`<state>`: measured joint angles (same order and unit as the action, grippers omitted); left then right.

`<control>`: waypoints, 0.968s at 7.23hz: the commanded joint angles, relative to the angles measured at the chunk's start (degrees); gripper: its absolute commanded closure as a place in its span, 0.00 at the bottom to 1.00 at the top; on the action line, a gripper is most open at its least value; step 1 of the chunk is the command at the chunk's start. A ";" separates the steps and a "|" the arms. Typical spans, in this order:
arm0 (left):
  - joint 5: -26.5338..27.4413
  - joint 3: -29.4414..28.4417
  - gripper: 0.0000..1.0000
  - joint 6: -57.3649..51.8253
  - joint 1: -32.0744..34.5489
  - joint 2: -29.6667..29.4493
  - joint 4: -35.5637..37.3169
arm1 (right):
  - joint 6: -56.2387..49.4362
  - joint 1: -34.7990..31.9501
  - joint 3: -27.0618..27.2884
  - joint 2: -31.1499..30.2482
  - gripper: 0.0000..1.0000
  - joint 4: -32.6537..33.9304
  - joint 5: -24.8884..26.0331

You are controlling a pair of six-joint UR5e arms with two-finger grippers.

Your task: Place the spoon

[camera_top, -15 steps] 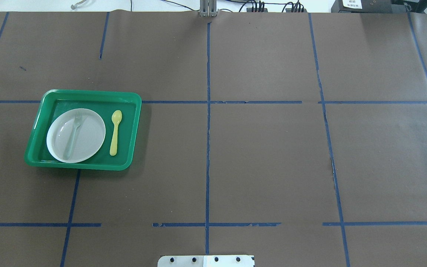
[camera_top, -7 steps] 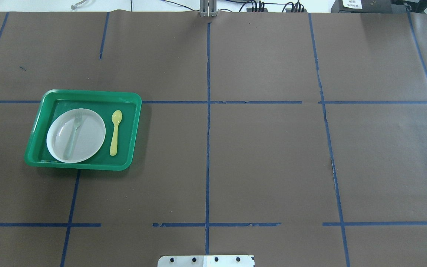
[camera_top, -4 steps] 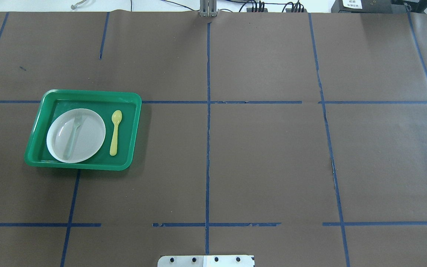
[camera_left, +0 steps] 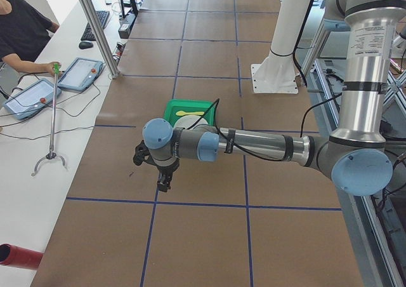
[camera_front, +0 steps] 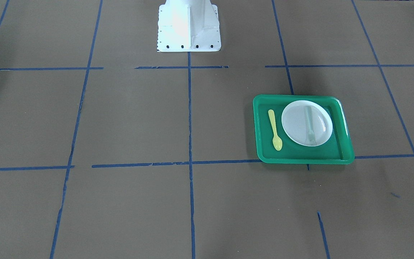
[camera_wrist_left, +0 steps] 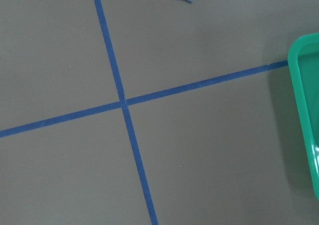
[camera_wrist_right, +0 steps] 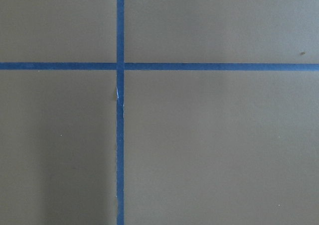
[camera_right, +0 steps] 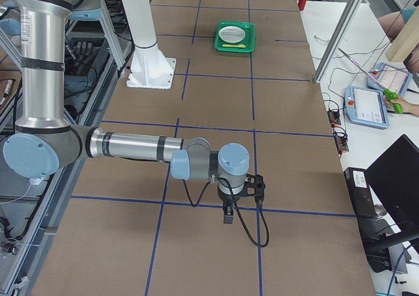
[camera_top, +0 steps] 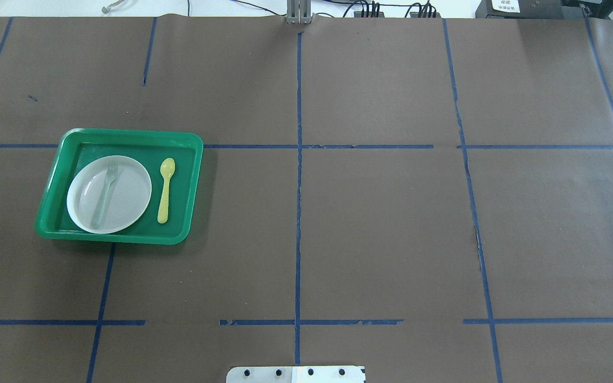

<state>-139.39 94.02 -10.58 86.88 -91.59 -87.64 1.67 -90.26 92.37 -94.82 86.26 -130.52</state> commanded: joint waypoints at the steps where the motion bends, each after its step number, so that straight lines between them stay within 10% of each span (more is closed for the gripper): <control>1: 0.00 0.37 0.00 -0.58 0.39 -0.26 3.24 | 0.00 0.00 0.00 -0.02 0.00 0.05 0.00; 7: 5.09 -1.47 0.00 -1.90 9.15 -0.70 5.73 | 0.00 0.00 0.00 -0.02 0.00 0.05 0.00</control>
<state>-134.45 92.99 -12.29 93.41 -92.28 -81.90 1.67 -90.26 92.37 -94.83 86.24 -130.52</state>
